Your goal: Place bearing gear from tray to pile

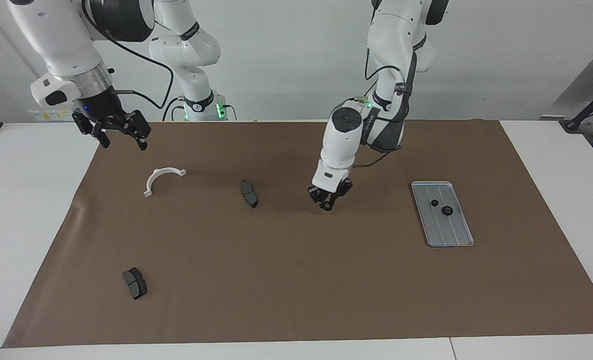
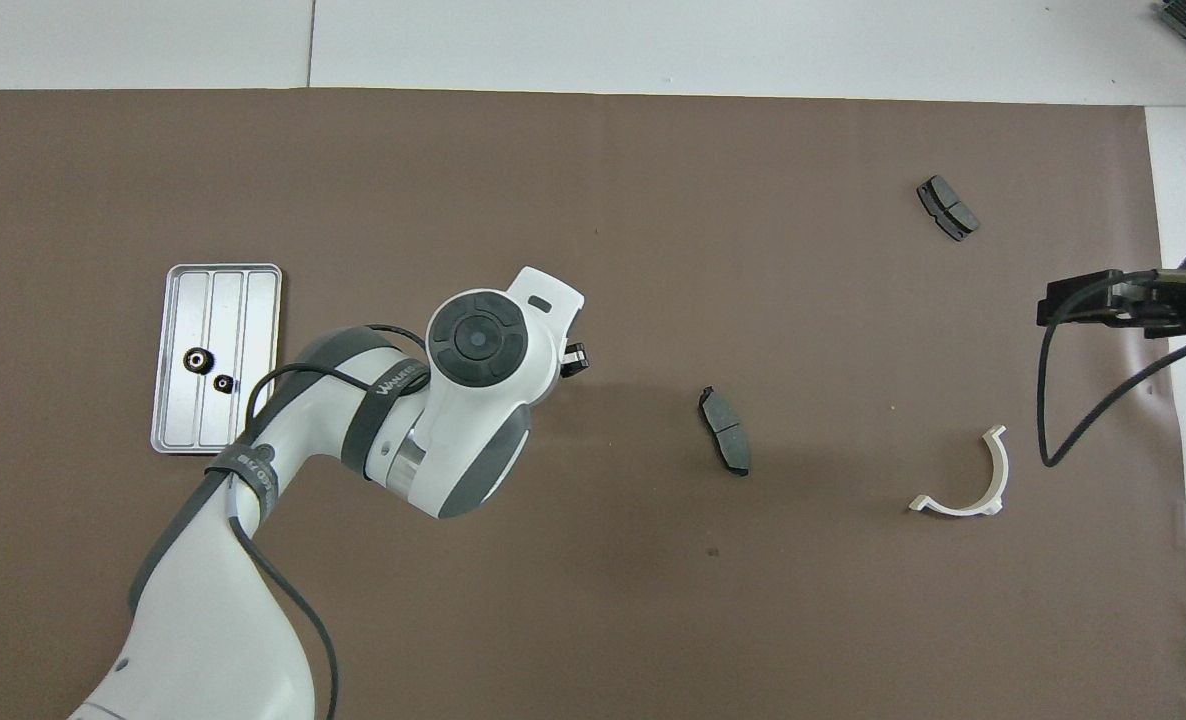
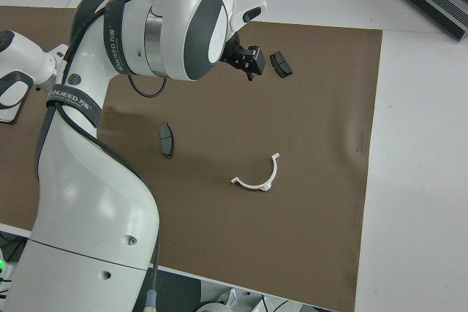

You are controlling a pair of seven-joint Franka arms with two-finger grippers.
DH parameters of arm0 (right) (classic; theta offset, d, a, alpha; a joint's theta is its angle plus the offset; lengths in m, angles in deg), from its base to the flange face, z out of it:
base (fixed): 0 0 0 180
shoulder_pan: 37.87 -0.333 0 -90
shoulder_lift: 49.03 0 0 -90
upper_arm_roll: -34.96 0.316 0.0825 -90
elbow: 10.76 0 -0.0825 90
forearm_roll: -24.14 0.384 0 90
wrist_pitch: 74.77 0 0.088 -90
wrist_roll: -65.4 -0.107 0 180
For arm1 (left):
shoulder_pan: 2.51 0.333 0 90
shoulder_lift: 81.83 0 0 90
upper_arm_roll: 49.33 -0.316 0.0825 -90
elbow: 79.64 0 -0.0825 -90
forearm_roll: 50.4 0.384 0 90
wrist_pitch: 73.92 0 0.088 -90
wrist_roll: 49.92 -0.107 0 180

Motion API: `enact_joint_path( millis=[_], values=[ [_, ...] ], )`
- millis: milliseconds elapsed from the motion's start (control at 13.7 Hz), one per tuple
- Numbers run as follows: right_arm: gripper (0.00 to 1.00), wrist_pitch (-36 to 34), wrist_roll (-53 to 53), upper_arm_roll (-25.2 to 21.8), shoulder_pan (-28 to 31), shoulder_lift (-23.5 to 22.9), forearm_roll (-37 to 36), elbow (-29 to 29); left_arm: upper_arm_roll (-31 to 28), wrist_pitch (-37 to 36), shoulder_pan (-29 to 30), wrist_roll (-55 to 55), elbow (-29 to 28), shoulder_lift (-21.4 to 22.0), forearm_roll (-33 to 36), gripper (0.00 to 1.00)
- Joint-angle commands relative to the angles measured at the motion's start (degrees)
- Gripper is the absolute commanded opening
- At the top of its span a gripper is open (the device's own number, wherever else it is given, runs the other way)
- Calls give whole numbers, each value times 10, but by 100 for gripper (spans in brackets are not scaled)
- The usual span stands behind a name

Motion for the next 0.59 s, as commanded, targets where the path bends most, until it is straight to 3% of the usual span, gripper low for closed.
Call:
enact_joint_path(
  millis=[0,73,146,366,513],
  values=[
    [100,40,15,0,-14,-27,3,17,-10,27,-19,10,7,-21,6,18],
    [100,57,15,0,-17,-34,3,22,-9,35,-28,10,7,-22,6,56],
    [100,75,15,1,-18,-38,3,31,-11,37,-32,10,7,-22,7,100],
    [100,154,6,0,-49,-45,4,85,-19,17,-15,4,24,-15,9,100],
    [100,166,-10,0,-66,-60,4,87,-26,-7,57,-8,25,15,9,100]
  ],
)
